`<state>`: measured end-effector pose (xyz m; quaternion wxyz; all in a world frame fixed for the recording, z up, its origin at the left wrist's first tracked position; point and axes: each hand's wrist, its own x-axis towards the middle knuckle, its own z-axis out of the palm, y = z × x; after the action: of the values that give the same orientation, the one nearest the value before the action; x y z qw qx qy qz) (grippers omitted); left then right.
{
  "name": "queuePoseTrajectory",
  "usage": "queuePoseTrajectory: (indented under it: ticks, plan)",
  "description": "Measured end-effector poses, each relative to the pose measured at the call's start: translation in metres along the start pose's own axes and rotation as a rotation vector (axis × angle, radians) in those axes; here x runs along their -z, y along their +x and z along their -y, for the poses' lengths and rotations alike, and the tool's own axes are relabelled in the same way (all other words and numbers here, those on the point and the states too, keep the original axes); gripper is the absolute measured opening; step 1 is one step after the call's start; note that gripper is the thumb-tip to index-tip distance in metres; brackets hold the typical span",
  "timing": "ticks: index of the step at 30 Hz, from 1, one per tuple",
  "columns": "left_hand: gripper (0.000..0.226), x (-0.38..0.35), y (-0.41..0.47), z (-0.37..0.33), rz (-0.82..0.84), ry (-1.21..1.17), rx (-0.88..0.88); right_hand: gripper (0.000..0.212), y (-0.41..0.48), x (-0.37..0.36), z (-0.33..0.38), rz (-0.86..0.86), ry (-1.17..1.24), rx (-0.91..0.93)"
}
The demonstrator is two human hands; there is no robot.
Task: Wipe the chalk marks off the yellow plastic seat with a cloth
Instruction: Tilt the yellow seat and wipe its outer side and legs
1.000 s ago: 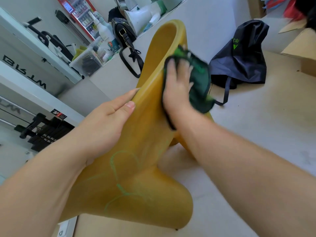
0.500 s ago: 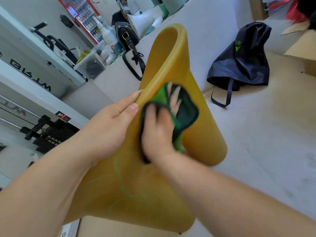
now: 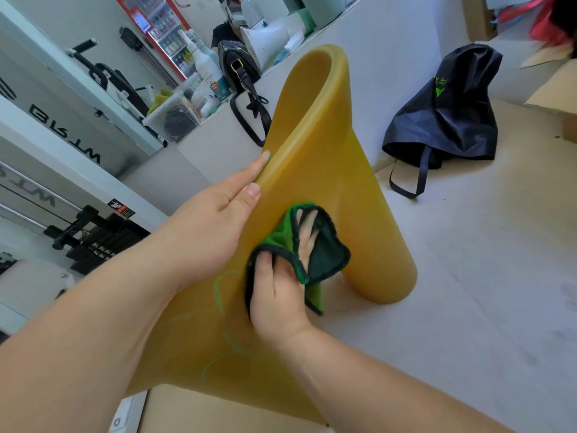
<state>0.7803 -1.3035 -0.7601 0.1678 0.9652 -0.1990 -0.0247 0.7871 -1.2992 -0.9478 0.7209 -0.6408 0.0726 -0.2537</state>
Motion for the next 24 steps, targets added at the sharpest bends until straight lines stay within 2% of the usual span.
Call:
queuePoseTrajectory:
  ticks: [4, 6, 8, 10, 13, 14, 17, 20, 22, 24]
  plan:
    - [0.044, 0.002, -0.003, 0.006, 0.018, 0.038, -0.053, 0.081, 0.065, 0.029, 0.011, -0.195, -0.013, 0.174]
    - [0.045, 0.004, -0.008, 0.011, 0.042, 0.080, -0.082, 0.078, 0.108, 0.048, 0.018, -0.263, 0.058, 0.135]
    - [0.045, 0.007, -0.013, 0.016, 0.062, 0.116, -0.103, 0.081, 0.132, 0.060, 0.018, -0.251, 0.107, 0.068]
    - [0.046, 0.010, -0.018, 0.019, 0.074, 0.137, -0.112, 0.077, 0.132, 0.062, 0.011, -0.244, 0.139, 0.066]
    - [0.047, 0.010, -0.023, 0.018, 0.073, 0.203, -0.122, 0.064, 0.087, 0.031, -0.012, -0.276, 0.130, 0.041]
    - [0.048, 0.008, -0.024, 0.016, 0.061, 0.232, -0.124, 0.071, 0.063, 0.017, -0.020, -0.238, 0.095, -0.004]
    - [0.048, 0.009, -0.024, 0.016, 0.005, 0.295, -0.127, 0.109, -0.015, -0.015, -0.025, -0.030, 0.069, -0.125]
    - [0.047, 0.009, -0.018, 0.015, -0.022, 0.299, -0.131, 0.102, -0.048, -0.018, -0.009, 0.026, 0.040, -0.059]
    - [0.048, 0.006, -0.011, 0.008, -0.031, 0.293, -0.130, 0.110, -0.025, -0.011, -0.014, -0.033, -0.011, -0.049]
    - [0.048, 0.000, 0.002, -0.005, -0.034, 0.305, -0.123, 0.106, 0.018, 0.003, -0.024, -0.141, 0.037, -0.047]
